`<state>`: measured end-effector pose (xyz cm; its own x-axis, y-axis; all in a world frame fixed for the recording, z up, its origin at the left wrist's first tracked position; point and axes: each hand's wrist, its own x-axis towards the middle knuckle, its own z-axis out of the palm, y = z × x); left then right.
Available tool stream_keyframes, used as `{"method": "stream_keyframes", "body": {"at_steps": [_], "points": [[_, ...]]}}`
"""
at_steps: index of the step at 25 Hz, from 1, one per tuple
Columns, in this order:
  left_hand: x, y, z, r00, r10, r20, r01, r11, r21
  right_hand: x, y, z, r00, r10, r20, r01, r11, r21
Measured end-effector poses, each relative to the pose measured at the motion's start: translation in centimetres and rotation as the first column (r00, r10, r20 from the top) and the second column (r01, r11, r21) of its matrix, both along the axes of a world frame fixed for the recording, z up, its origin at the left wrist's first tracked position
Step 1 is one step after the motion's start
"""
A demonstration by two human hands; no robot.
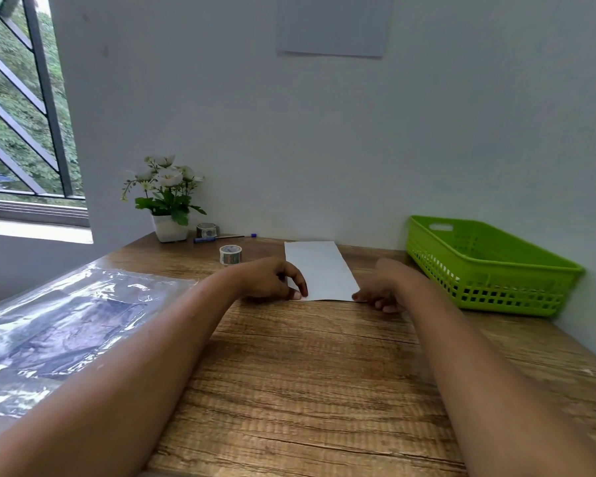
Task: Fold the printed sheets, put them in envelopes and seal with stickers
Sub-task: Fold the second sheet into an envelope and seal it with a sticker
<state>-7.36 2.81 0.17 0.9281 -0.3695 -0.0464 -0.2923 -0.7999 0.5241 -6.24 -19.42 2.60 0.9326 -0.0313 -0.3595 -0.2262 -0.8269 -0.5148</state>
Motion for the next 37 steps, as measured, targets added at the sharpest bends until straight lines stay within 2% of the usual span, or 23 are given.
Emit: {"method": "stream_keyframes", "body": {"at_steps": [4, 7, 10, 18, 22, 25, 27, 29, 32, 34, 37], "points": [[-0.3, -0.6, 0.2, 0.999, 0.032, -0.01, -0.032, 0.999, 0.016, -0.3, -0.4, -0.1, 0.997, -0.004, 0.073, -0.003, 0.996, 0.089], [-0.7, -2.0, 0.2, 0.993, 0.059, 0.106, -0.065, 0.996, 0.054, -0.7, -0.4, 0.1, 0.998, -0.002, 0.057, -0.008, 0.984, 0.176], [-0.8, -2.8, 0.0, 0.977, 0.008, 0.214, -0.034, 0.993, 0.117, -0.9, -0.3, 0.4, 0.999, -0.023, 0.032, 0.016, 0.98, 0.198], [-0.6, -3.3, -0.1, 0.925, -0.119, 0.36, 0.007, 0.954, 0.298, -1.3, -0.4, 0.7, 0.999, 0.049, 0.016, -0.052, 0.961, 0.272], [-0.5, -3.9, -0.6, 0.935, -0.091, 0.344, 0.011, 0.974, 0.227, -1.8, -0.5, 1.0, 0.994, 0.1, 0.042, -0.108, 0.96, 0.259], [-0.5, -4.0, -0.3, 0.936, -0.04, 0.349, -0.01, 0.99, 0.139, -1.7, -0.4, 0.7, 0.975, 0.116, 0.188, -0.166, 0.946, 0.279], [-0.7, -3.6, 0.3, 0.928, 0.027, 0.372, -0.043, 0.998, 0.035, -1.4, -0.2, 0.8, 0.879, 0.229, 0.417, -0.32, 0.933, 0.162], [-0.8, -3.0, 0.8, 0.919, 0.095, 0.383, -0.076, 0.995, -0.065, -1.4, 0.3, 0.9, 0.723, 0.393, 0.568, -0.423, 0.902, -0.086], [-0.9, -2.4, 1.1, 0.92, 0.155, 0.361, -0.098, 0.98, -0.171, -1.7, 1.3, 0.8, 0.52, 0.491, 0.699, -0.328, 0.87, -0.368], [-1.1, -2.5, 1.5, 0.928, 0.193, 0.32, -0.106, 0.958, -0.268, -1.7, 1.3, 0.7, 0.428, 0.484, 0.764, -0.256, 0.875, -0.41], [-1.5, -2.8, 1.9, 0.938, 0.216, 0.27, -0.108, 0.924, -0.367, -1.4, 0.9, 0.7, 0.373, 0.463, 0.804, -0.233, 0.886, -0.402]]}}
